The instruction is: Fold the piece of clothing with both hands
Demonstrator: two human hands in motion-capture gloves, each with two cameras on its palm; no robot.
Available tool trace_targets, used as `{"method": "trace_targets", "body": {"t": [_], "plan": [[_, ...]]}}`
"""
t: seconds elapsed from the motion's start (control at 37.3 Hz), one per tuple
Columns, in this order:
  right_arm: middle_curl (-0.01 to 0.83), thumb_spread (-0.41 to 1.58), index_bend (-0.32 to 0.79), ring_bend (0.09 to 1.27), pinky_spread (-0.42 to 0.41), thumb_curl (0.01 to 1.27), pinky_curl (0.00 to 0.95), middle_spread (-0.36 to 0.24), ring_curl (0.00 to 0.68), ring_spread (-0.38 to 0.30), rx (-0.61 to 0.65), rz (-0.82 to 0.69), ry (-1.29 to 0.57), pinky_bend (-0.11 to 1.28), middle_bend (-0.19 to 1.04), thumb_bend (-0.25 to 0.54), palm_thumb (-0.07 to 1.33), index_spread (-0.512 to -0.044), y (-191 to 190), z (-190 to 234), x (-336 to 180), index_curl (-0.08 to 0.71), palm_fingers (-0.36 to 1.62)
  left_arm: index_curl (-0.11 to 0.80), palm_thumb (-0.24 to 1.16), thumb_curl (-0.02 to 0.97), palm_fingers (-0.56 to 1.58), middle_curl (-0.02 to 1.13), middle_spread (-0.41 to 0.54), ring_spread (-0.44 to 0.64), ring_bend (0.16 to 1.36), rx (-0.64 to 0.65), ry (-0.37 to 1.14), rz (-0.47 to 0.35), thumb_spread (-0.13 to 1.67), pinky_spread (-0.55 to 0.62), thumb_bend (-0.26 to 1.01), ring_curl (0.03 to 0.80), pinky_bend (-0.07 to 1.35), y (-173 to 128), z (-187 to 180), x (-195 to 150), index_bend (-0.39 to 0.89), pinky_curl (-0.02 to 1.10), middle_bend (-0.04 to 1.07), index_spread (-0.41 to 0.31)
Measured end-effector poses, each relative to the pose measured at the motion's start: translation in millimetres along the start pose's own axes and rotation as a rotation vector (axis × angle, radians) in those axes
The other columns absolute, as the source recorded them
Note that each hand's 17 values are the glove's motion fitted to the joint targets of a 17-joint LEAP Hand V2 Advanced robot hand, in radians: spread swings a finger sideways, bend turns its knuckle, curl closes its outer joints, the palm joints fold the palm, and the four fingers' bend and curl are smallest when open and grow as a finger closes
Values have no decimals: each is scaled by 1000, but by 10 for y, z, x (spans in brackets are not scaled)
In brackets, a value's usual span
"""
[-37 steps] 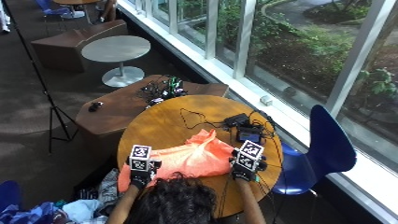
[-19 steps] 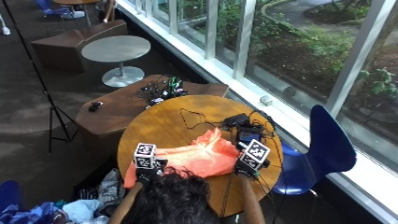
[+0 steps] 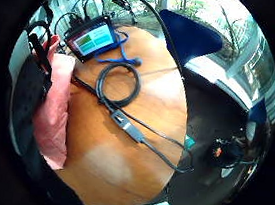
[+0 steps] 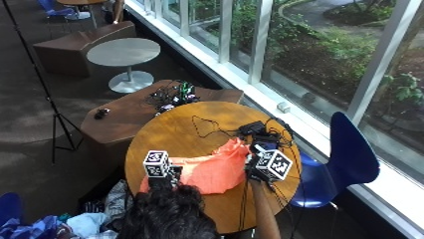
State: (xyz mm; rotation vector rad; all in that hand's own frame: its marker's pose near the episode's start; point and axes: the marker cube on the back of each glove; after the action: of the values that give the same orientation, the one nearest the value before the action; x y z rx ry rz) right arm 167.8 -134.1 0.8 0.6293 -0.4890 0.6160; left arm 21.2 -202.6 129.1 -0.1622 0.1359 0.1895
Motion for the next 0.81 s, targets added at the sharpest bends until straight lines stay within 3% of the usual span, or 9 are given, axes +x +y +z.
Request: {"method": "trace_targets", "body": {"t": [0.11,0.32,0.38,0.48,0.64,0.81], "plan": [[614,565,117,725,-377,601,392,-237,460,-273,20,-171,-101,654,468,4,1075,-285,183,-79,-778,238,1183,354,-19,127,247,333,53,267,532,118,99,-16,1505,280,-11,320,562,214,-284,-122,152,431,172,-100],[614,478,119,707,-373,633,386,-245,459,-273,25,-516,-148,645,423,-28,1080,-292,811,245,-2261,254,1179,344,82,160,364,354,1,197,554,271,188,-107,1523,224,36,321,547,769,-683,-613,137,417,205,-104],[607,450,117,703,-372,640,385,-255,459,-273,64,-597,-17,642,409,-30,1080,-295,920,379,-2451,257,1183,342,102,167,365,359,-6,183,553,294,211,-150,1526,216,44,323,545,915,-733,-763,136,417,202,-104],[600,410,112,696,-375,654,381,-271,456,-275,175,-755,418,633,395,-30,1082,-298,1126,777,-2626,260,1188,337,139,179,385,369,-16,166,554,357,275,-237,1532,195,61,325,547,1189,-790,-1050,132,416,201,-109],[588,404,104,696,-380,663,378,-282,456,-283,-66,-942,312,629,368,-30,1075,-302,2245,1505,-3229,261,1199,331,185,195,406,380,-24,150,551,455,371,-370,1544,175,82,325,536,1631,-803,-1448,133,410,202,-111],[581,423,96,692,-390,666,377,-296,455,-290,-169,-1074,384,627,358,-35,1064,-309,2989,1866,-3186,257,1192,334,255,217,448,387,-27,137,535,471,402,-469,1560,165,117,319,516,2003,-726,-1718,150,400,201,-112]]}}
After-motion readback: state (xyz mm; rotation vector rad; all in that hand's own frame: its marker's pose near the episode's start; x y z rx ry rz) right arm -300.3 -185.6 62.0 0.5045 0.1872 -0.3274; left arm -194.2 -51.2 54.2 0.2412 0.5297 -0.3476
